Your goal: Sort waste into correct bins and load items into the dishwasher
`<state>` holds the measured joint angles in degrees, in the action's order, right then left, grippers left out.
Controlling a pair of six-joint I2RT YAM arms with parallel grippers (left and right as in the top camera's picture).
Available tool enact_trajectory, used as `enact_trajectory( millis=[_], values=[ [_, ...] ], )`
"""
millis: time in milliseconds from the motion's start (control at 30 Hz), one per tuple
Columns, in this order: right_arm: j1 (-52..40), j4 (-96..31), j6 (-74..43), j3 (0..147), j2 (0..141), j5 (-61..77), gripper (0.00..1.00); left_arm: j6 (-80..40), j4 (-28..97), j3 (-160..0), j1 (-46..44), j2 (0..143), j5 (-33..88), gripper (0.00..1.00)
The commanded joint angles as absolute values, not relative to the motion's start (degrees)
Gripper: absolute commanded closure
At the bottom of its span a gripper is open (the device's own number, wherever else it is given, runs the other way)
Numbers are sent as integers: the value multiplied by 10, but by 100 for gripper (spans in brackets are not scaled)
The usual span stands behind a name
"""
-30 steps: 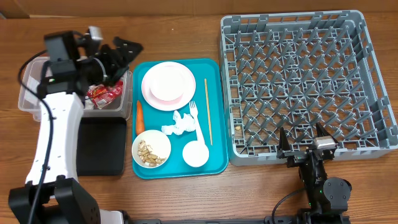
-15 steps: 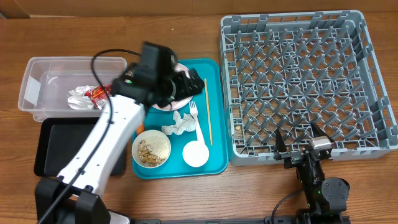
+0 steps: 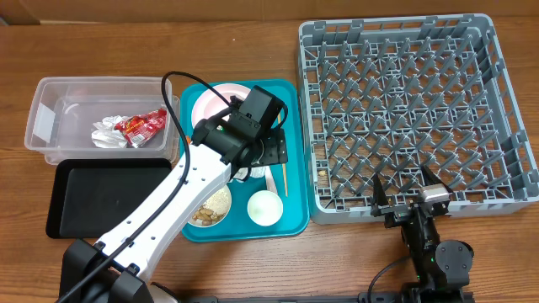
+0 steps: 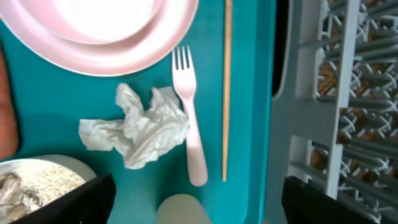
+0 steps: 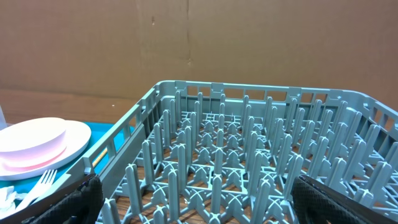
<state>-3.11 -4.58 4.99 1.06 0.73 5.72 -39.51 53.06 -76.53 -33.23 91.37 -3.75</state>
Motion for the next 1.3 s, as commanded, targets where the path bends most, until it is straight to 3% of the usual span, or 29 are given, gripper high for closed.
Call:
enact_trajectory(
  millis=[0,167,567,667,767,800,900,1267],
  values=[
    [-34,-44,54,4,2,57,0,-408,532,-773,-331,907,-66,10],
    [-34,-44,54,4,2,57,0,-407,532,-764,-331,908,-83,20],
    [-34,-44,54,4,2,57,0,-408,456,-666,-331,908,-122,20],
    [-34,-44,54,4,2,57,0,-408,425,-637,-331,908,-120,6],
    [-34,-44,54,4,2,57,0,-407,412,-629,-330,908,-124,1],
    [-34,-44,54,4,2,57,0,-407,405,-627,-330,908,-127,4],
    [-34,-44,54,4,2,57,0,-407,373,-612,-330,908,-136,27],
    [-34,-44,54,4,2,57,0,-385,361,-600,-330,922,-79,20]
  ],
)
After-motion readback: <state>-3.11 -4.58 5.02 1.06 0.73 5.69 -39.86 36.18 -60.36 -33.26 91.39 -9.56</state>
